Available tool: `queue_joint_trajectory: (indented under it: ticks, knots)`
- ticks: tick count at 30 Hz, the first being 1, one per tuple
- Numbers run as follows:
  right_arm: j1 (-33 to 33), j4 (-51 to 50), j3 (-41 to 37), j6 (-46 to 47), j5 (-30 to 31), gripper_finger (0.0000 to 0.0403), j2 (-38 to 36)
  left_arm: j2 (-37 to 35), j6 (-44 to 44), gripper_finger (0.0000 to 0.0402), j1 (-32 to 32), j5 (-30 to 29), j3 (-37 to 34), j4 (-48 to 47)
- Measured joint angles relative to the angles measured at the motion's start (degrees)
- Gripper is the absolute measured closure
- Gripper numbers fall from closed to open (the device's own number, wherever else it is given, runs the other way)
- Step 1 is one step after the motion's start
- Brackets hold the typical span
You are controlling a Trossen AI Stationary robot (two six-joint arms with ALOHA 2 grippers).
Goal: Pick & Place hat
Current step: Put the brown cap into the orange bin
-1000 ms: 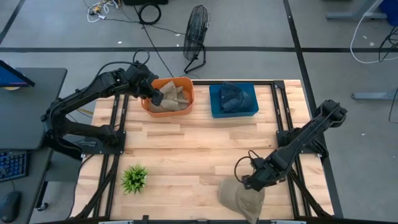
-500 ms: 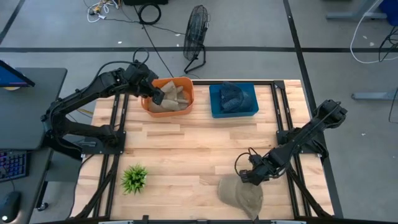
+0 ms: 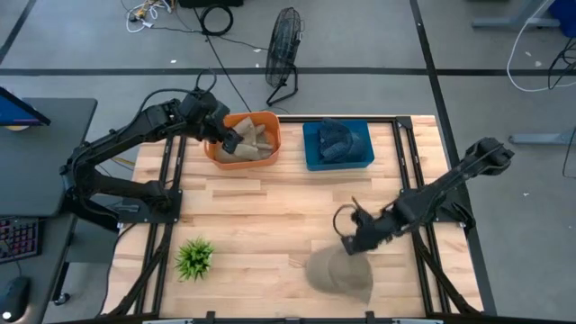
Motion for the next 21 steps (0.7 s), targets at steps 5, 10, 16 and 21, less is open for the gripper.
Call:
queue_joint_trajectory:
  ticks: [5, 10, 16, 21]
  knots:
    - [-7.61, -7.96, 5.41, -13.64, 9.43, 0.0397, -5.71, 0.0, -4.72, 0.0214, -4.71, 4.79, 0.0, 4.52]
    - [-18.04, -8.5, 10.05, -29.59, 12.55, 0.0399, -8.05, 0.02, -16.79, 0.0214, -10.42, 5.53, 0.0, 7.99]
    - [-31.47, -3.18, 17.11, -47.0, 8.61, 0.04, -8.83, 0.04, -17.08, 0.0227, -15.42, 0.17, -0.02, 9.37]
    - [-38.83, 1.5, 22.9, -57.48, -5.17, 0.0401, -7.48, 0.07, -2.7, 0.0229, -15.39, -5.28, -0.02, 12.03]
